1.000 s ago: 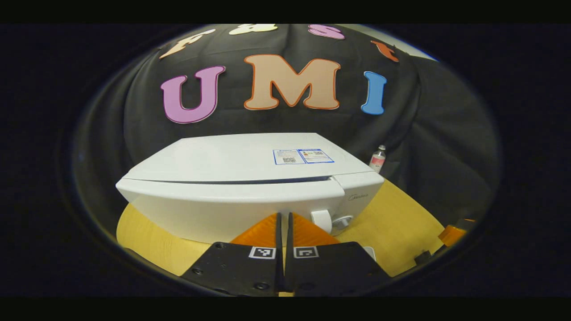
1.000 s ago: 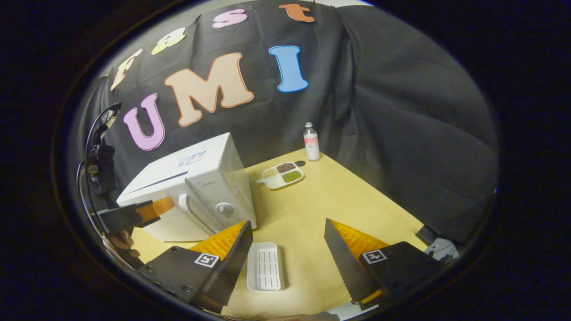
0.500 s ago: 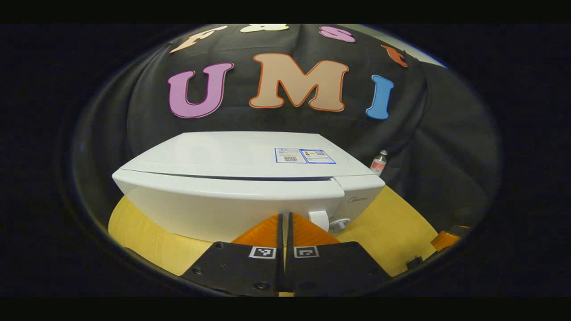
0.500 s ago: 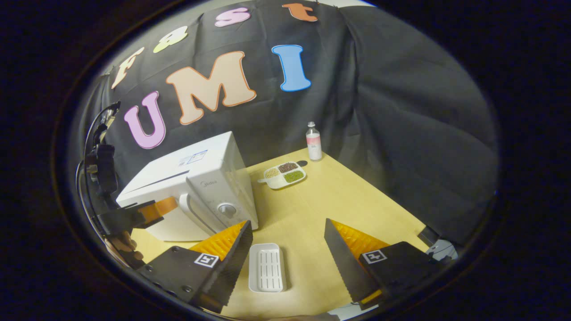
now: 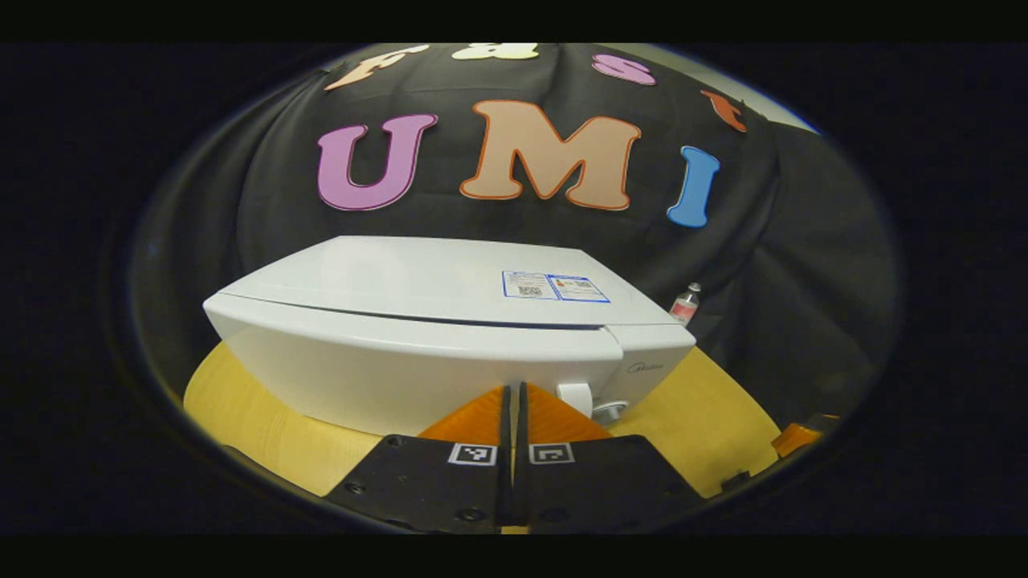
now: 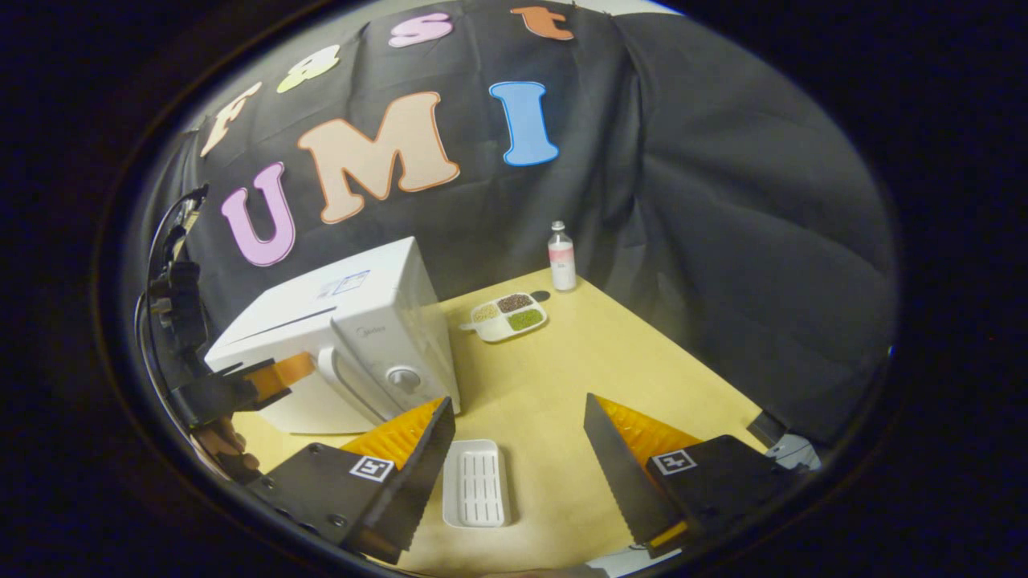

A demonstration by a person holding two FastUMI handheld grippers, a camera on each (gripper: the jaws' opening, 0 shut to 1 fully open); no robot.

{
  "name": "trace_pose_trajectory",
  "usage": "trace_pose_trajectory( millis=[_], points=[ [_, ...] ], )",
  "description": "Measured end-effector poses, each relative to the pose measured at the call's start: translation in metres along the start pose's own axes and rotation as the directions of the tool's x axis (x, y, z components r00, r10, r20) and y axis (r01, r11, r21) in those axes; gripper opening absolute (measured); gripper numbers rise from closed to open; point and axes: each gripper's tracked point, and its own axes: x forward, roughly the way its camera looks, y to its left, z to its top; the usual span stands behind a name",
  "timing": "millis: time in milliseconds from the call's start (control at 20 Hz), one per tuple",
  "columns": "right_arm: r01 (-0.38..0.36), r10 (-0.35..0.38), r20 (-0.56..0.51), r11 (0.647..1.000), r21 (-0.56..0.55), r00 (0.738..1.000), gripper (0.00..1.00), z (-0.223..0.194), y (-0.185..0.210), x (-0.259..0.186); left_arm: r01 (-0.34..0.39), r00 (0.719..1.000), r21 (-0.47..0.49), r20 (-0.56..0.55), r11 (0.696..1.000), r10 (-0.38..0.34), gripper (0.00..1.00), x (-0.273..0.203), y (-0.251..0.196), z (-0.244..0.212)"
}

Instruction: Open the microwave oven with the left hand, put the food in, and close the microwave oven.

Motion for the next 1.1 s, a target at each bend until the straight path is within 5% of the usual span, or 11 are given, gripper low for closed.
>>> trace_pose_trajectory(
  millis=[550,850,1050,1100],
  points=[
    [-0.051,0.051,-0.006,0.998,-0.039,0.999,0.92,0.000,0.016,0.005,0.031,0.999,0.045,0.008,0.999,-0.031,0.01,0.006,0.001,0.006],
    [-0.134,0.133,-0.026,0.990,-0.044,0.991,0.92,0.005,0.038,0.006,-0.032,0.999,0.095,0.026,0.995,0.029,0.01,-0.022,0.027,0.016],
    [-0.148,0.149,0.000,0.983,-0.108,0.989,1.00,0.022,0.045,0.007,-0.105,0.994,0.076,0.042,0.992,0.102,0.16,-0.063,0.058,0.020],
    [-0.156,0.159,0.012,0.981,-0.119,0.987,1.00,0.030,0.046,0.008,-0.134,0.990,0.074,0.055,0.988,0.130,0.31,-0.075,0.067,0.023]
  ],
)
